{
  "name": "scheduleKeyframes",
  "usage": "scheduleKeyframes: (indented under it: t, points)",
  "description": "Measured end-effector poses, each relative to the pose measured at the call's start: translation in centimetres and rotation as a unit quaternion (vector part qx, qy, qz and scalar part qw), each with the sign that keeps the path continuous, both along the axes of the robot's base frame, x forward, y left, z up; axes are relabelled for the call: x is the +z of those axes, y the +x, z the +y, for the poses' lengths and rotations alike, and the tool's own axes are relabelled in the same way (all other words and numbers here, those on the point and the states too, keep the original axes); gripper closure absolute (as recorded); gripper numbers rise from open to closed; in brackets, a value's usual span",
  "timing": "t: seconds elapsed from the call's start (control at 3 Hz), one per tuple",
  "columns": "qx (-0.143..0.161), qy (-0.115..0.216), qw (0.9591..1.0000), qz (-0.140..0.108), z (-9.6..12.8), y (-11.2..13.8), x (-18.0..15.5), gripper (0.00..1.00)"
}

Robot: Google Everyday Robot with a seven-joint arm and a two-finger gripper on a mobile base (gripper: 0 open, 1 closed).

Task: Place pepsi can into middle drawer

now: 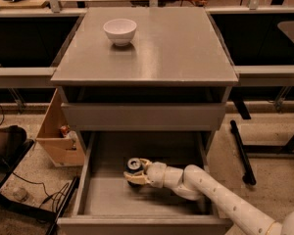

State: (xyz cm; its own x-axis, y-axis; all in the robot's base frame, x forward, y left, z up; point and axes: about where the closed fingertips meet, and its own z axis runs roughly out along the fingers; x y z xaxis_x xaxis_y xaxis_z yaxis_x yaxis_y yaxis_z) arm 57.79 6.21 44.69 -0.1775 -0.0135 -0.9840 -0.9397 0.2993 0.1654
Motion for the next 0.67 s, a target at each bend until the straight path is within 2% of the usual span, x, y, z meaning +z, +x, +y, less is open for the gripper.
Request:
scheduleKeyframes:
  t: [0.33,0.67]
  points:
    - [0.0,0.0,1.0,0.0,0.0,0.0,0.0,0.05]
    - [0.0,0.0,1.0,0.0,0.01,0.0,0.0,0.0]
